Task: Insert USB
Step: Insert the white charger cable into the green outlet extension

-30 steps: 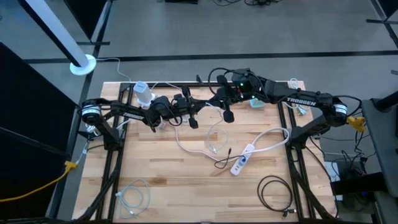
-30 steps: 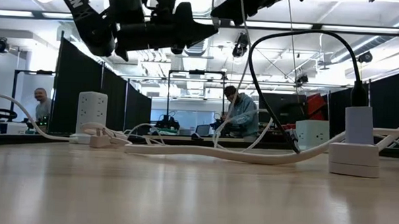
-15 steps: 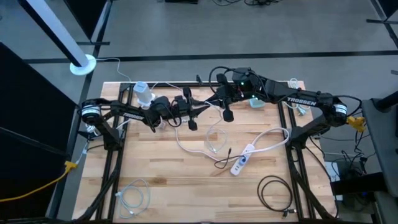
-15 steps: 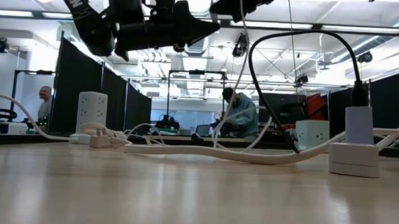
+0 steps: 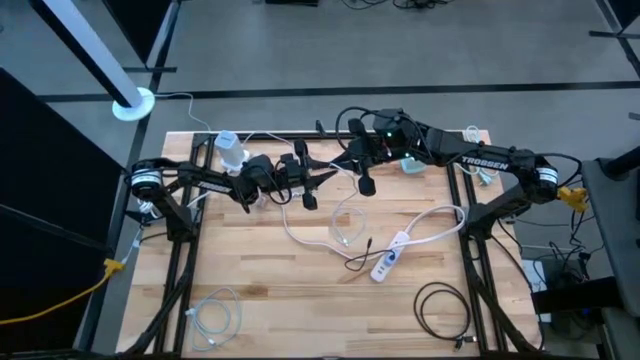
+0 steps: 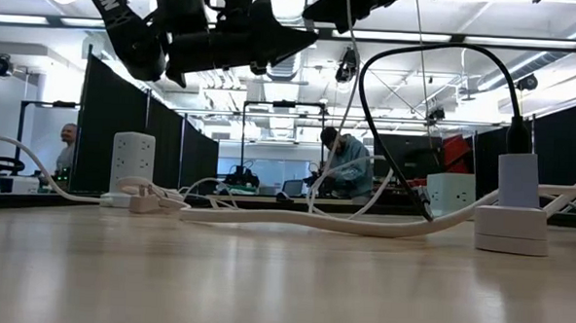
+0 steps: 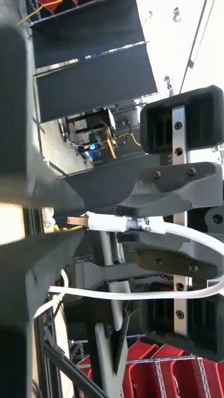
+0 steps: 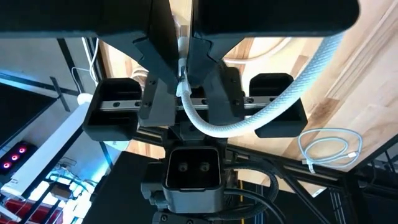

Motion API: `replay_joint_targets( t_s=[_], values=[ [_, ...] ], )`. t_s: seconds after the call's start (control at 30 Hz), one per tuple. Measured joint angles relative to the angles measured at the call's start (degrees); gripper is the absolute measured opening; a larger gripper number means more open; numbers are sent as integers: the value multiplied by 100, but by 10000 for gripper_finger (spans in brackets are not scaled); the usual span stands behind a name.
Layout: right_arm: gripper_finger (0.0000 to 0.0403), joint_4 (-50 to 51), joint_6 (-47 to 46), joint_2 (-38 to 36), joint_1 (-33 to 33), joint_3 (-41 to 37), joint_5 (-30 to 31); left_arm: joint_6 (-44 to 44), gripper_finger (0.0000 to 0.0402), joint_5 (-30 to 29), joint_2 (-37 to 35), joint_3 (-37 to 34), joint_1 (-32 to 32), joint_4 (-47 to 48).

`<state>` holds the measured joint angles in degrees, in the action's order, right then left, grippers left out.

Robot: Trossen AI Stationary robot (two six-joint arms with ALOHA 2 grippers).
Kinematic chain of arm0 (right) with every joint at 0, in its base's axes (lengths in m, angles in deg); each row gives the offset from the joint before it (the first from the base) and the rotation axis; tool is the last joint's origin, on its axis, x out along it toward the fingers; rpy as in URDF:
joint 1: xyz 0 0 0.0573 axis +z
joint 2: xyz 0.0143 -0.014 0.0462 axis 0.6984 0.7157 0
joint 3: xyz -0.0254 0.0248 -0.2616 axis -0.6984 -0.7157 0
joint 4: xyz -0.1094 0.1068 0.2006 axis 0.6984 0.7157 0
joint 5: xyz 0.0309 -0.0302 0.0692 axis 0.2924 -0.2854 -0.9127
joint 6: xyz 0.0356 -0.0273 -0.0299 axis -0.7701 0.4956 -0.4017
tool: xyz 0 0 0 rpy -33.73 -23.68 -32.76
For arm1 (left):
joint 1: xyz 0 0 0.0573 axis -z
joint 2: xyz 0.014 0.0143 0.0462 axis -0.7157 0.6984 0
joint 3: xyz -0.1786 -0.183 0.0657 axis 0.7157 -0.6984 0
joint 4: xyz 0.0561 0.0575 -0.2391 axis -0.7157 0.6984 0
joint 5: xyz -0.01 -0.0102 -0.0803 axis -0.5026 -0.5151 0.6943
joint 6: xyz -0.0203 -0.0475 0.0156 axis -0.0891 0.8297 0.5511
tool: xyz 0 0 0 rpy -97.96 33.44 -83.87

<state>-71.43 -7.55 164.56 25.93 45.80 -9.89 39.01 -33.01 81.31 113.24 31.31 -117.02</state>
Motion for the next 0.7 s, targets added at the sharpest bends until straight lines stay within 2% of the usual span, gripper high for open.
replay_joint_targets(
  t_s=[0.07,0.13,0.5,0.57,0.7],
  values=[
    [9,-10,-7,0,0,0,-1,51,12,0,0,-2,0,-27],
    [9,-23,-7,0,0,0,-2,84,18,13,0,-4,12,-70],
    [9,15,-101,0,0,-9,8,112,105,142,-2,-7,66,-219],
    [9,14,-101,0,0,-9,7,117,91,92,-2,-7,72,-173],
    [9,36,-182,0,0,-9,-4,173,15,54,-2,-7,66,-118]
  ],
)
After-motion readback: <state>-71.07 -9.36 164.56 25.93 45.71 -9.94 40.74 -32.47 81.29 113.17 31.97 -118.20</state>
